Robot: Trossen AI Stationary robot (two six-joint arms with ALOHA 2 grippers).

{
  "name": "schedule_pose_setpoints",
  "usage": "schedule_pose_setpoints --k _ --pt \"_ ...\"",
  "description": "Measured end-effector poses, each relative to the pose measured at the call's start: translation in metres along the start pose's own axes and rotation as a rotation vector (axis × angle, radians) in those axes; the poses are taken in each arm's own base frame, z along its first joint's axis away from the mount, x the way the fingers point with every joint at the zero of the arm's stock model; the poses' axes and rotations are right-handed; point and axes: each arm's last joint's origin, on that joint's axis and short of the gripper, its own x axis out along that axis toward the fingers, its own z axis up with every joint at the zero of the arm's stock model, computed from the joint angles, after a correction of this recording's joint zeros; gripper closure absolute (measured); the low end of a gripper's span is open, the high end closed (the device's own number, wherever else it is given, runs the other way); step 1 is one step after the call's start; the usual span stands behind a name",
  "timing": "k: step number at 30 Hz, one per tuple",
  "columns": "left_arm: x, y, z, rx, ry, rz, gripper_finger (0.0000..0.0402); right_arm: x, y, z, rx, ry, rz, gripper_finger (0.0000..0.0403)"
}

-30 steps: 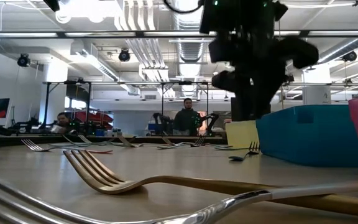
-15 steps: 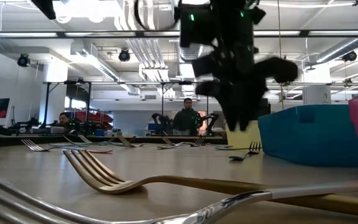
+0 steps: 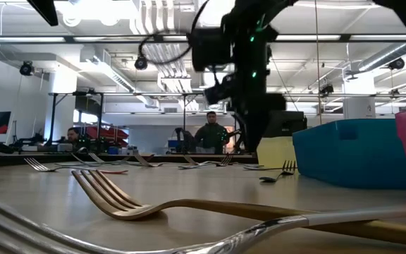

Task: Sort silverware by color (type)
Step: Put the blue fork into the pink bin

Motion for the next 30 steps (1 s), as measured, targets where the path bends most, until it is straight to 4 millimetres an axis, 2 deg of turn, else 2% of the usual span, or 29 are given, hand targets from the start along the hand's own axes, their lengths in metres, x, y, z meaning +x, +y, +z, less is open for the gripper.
schedule_pose_setpoints --k 4,7,10,14,21,30 --pt "-0.001 0.002 0.000 -0.002 -0.016 0.000 0.0325 0.020 -0.011 0.012 0.075 0.028 0.000 0.0307" --pt "-0.004 0.006 0.000 -0.007 -0.023 -0.011 0.0325 0.030 -0.012 0.020 -0.018 0.073 0.011 0.0307" --pt "-0.008 0.009 -0.001 -0.013 -0.030 -0.027 0.0325 0.031 -0.013 0.023 -0.044 0.172 0.031 0.0307" --pt "-0.010 0.012 -0.002 -0.016 -0.036 -0.039 0.0325 0.034 -0.016 0.026 0.033 0.284 0.040 0.0307" --pt "-0.008 0.015 -0.004 -0.012 -0.039 -0.029 0.0325 0.040 -0.027 0.036 0.116 0.302 0.039 0.0307" --pt "-0.007 0.015 -0.005 -0.013 -0.038 -0.026 0.0325 0.045 -0.037 0.024 0.184 0.442 0.054 0.0307"
